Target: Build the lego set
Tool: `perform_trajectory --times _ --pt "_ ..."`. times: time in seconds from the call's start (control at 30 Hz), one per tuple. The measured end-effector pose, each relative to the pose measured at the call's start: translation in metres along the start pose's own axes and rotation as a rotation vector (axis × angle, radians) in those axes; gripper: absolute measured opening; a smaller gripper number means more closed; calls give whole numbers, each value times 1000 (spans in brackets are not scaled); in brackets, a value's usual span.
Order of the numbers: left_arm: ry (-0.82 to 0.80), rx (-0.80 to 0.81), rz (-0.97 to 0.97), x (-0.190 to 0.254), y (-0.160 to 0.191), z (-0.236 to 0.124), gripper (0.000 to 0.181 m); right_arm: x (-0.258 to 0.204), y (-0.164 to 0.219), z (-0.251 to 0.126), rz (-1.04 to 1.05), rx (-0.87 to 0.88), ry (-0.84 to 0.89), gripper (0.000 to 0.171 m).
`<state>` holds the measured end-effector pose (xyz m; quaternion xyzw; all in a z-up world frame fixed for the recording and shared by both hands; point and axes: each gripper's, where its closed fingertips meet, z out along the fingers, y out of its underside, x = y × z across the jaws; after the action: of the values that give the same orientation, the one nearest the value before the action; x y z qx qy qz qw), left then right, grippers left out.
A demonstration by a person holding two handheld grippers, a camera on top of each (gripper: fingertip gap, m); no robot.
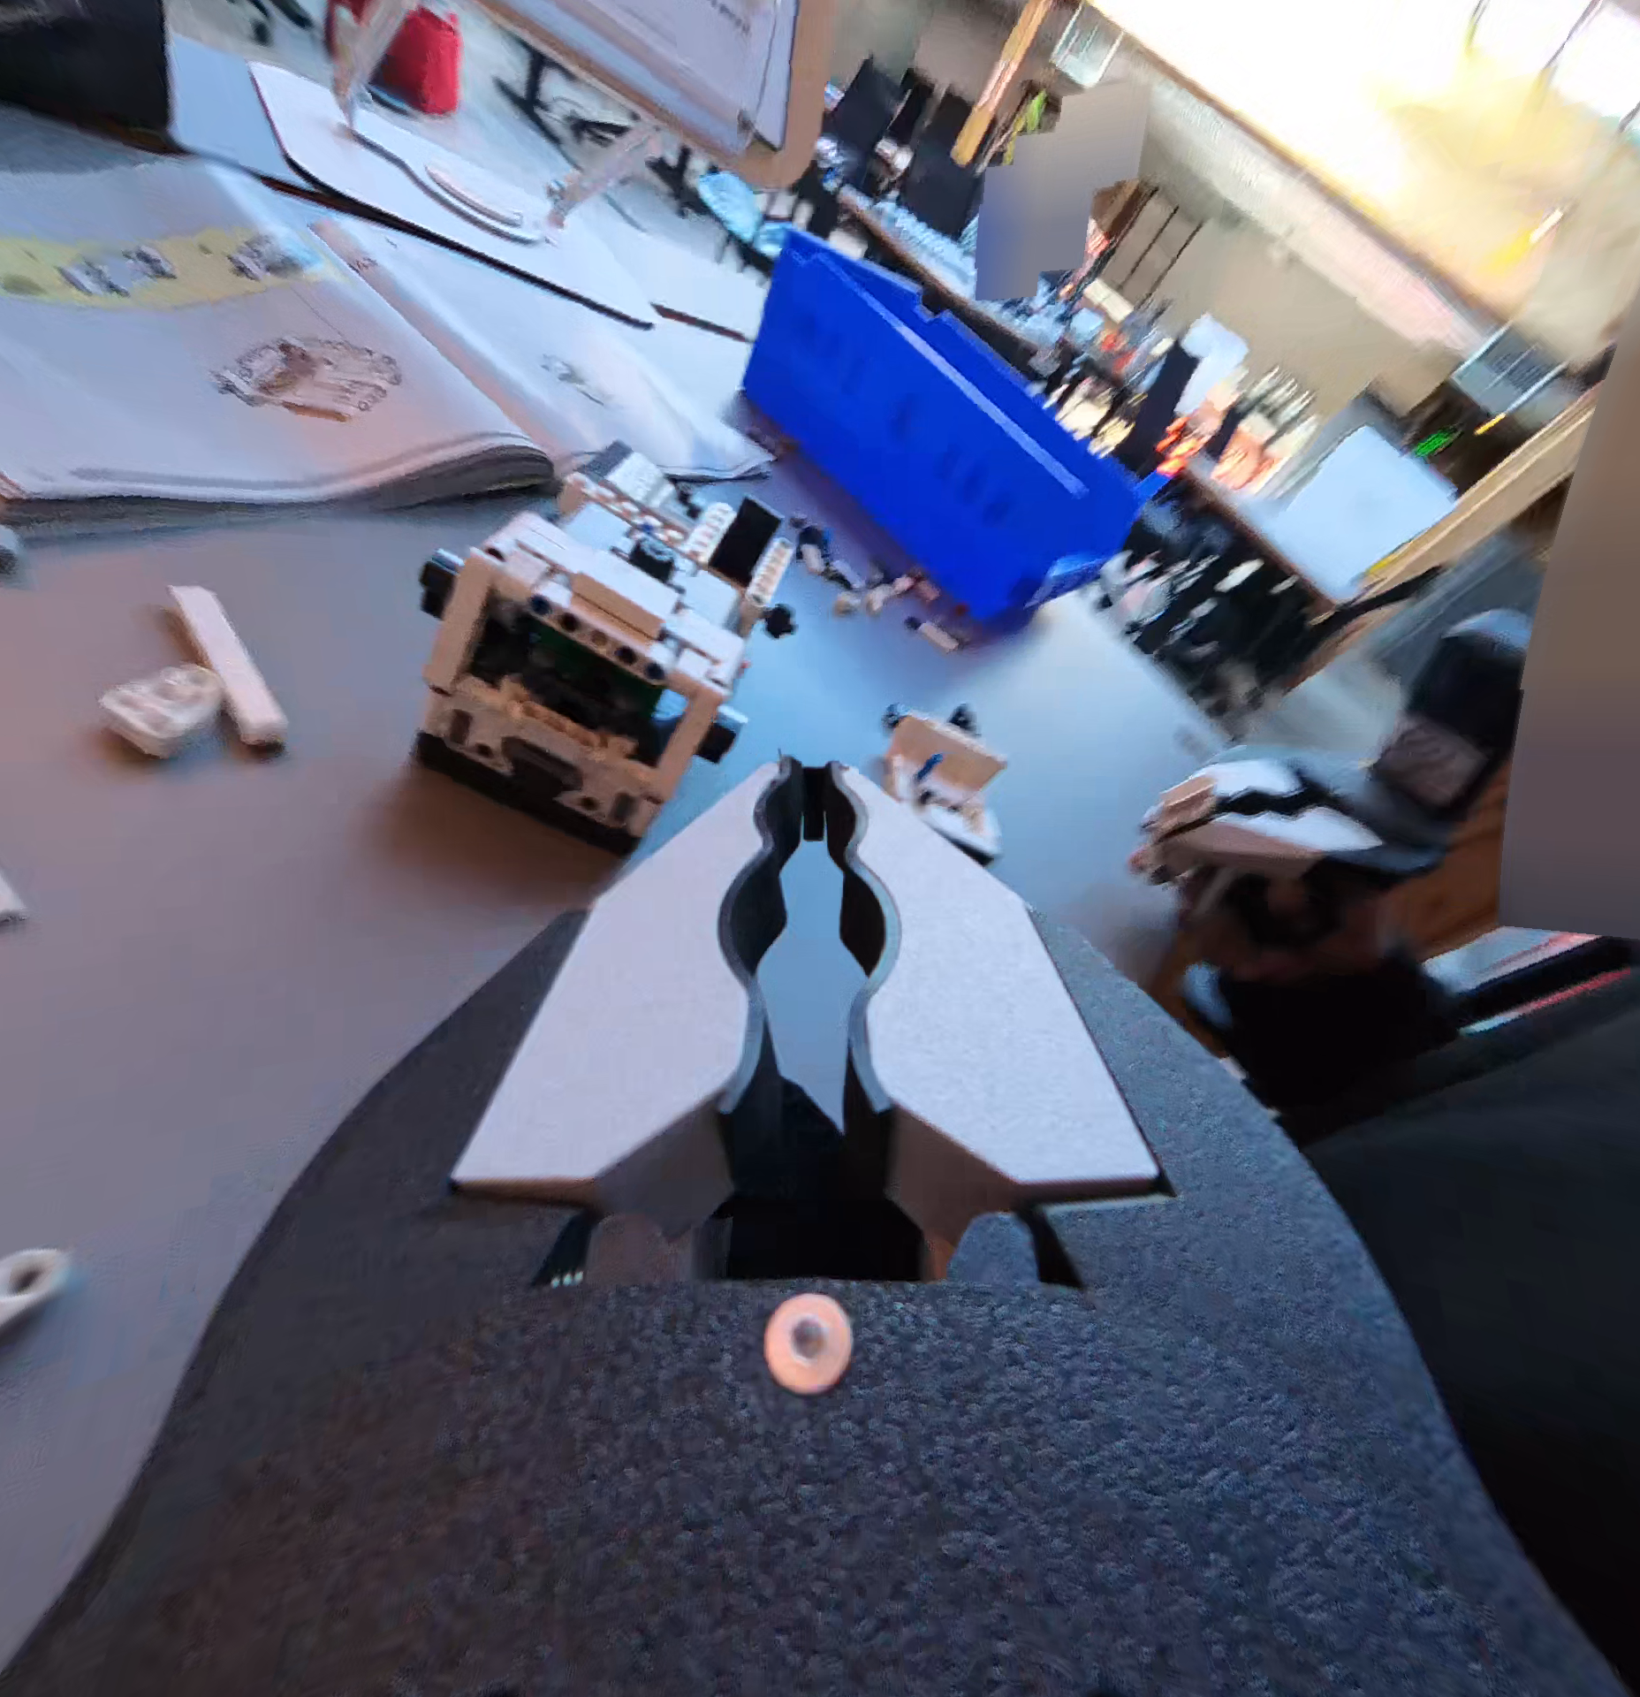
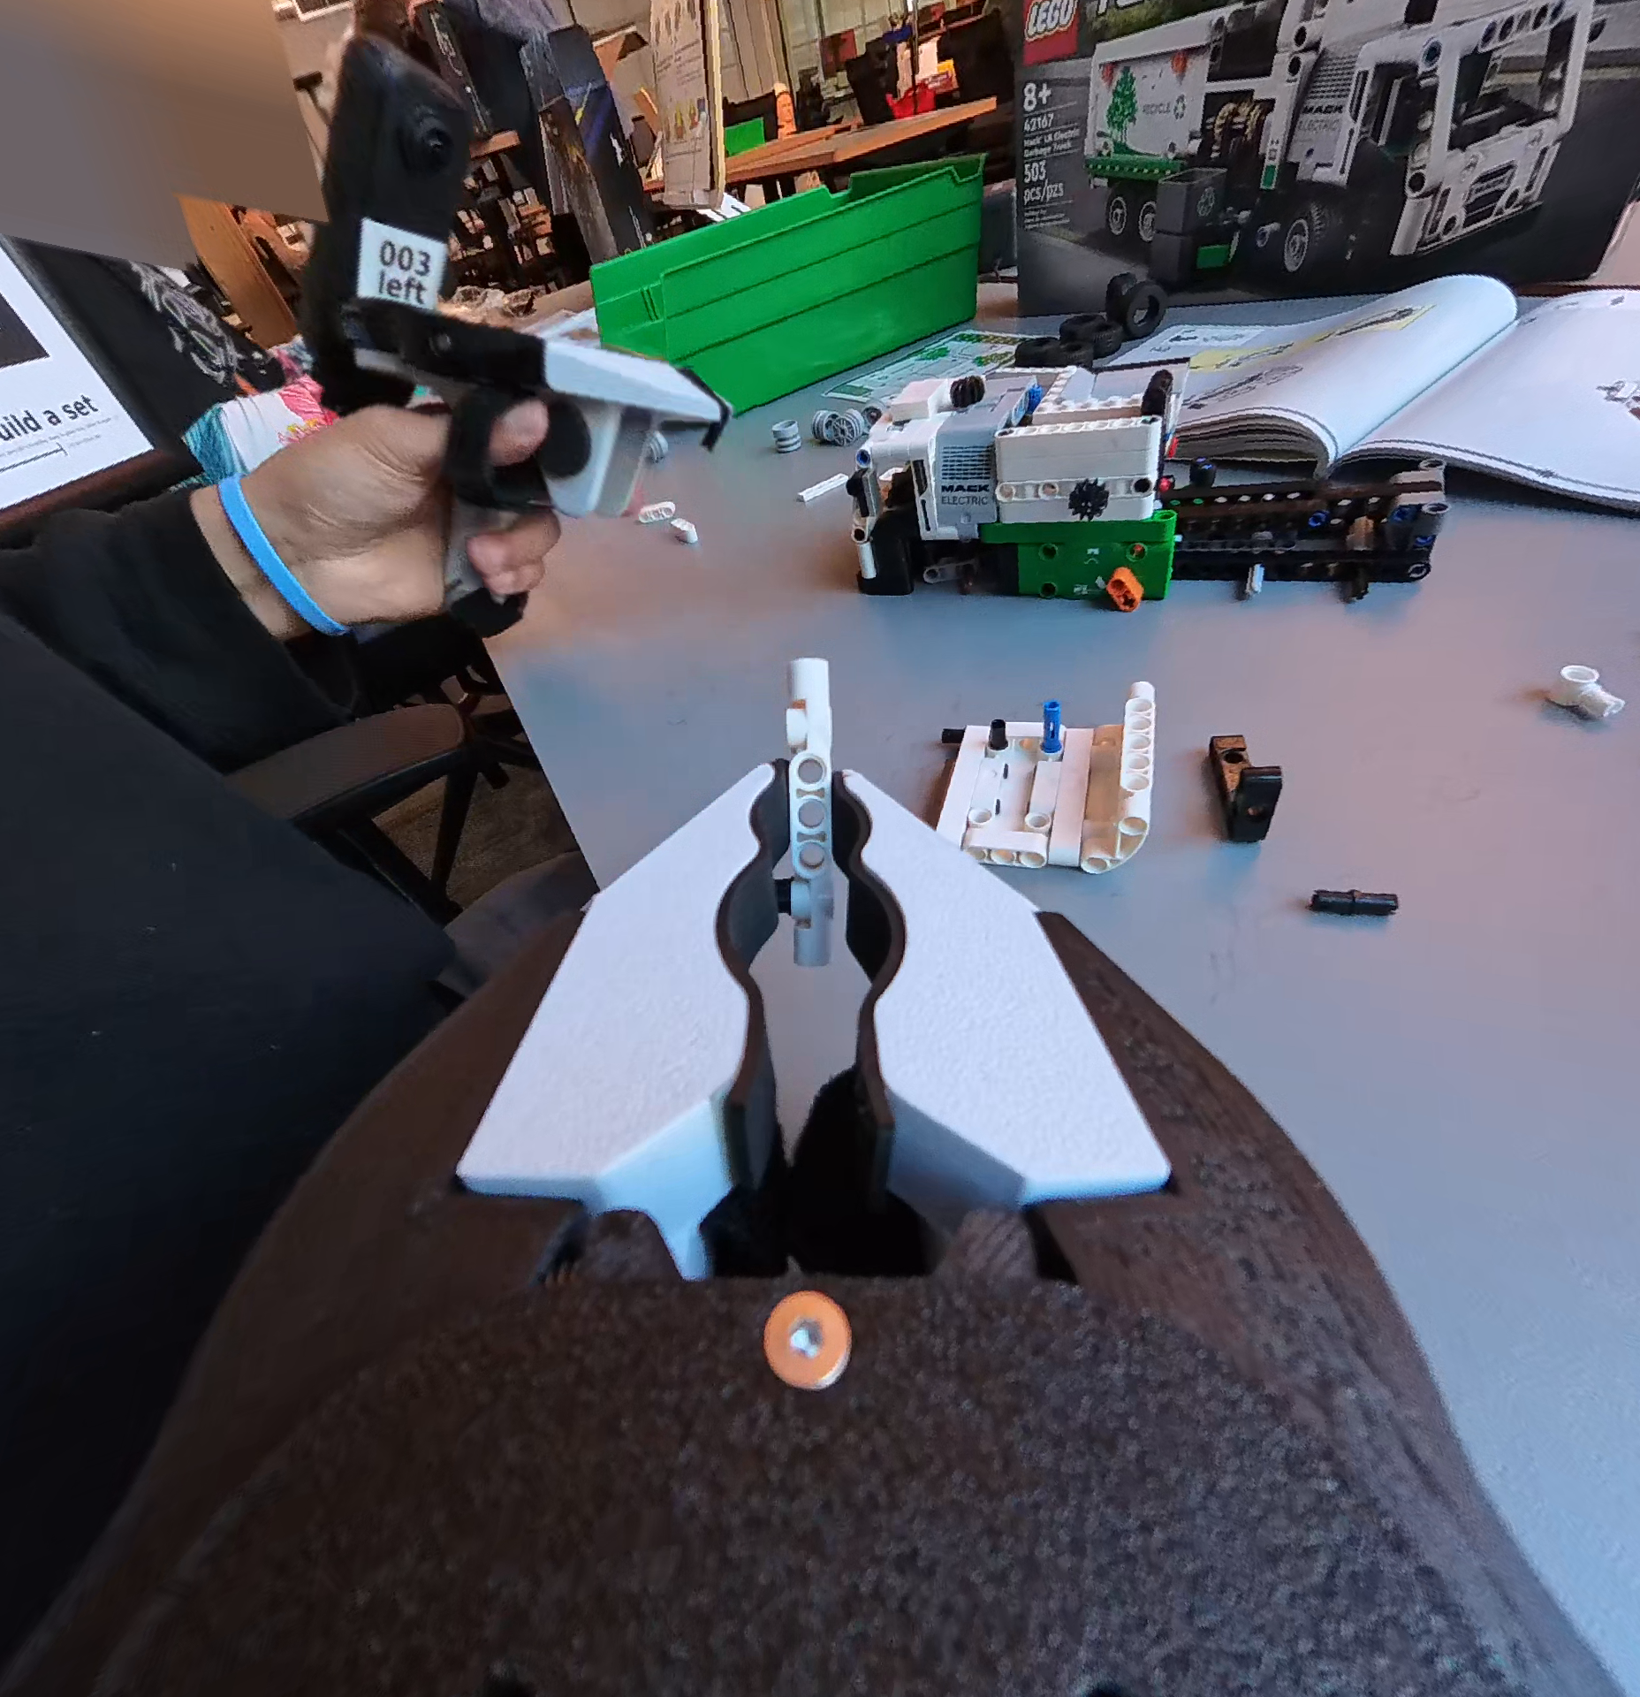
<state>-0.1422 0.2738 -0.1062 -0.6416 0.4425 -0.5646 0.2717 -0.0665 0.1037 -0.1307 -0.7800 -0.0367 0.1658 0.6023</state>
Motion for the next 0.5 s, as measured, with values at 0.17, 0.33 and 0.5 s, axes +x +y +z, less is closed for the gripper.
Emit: perform_trajectory --times 0.17,0.33,0.5 --pt "227 91 -220 45 -5 11 3 -5 -3 6 -30 1 -2 7" --pt "372 84 -246 94 3 45 3 -37 -2 38 -49 -53 -20 7" --pt "386 0 -121 119 24 68 3 -48 -9 54 187 -12 -71 6"
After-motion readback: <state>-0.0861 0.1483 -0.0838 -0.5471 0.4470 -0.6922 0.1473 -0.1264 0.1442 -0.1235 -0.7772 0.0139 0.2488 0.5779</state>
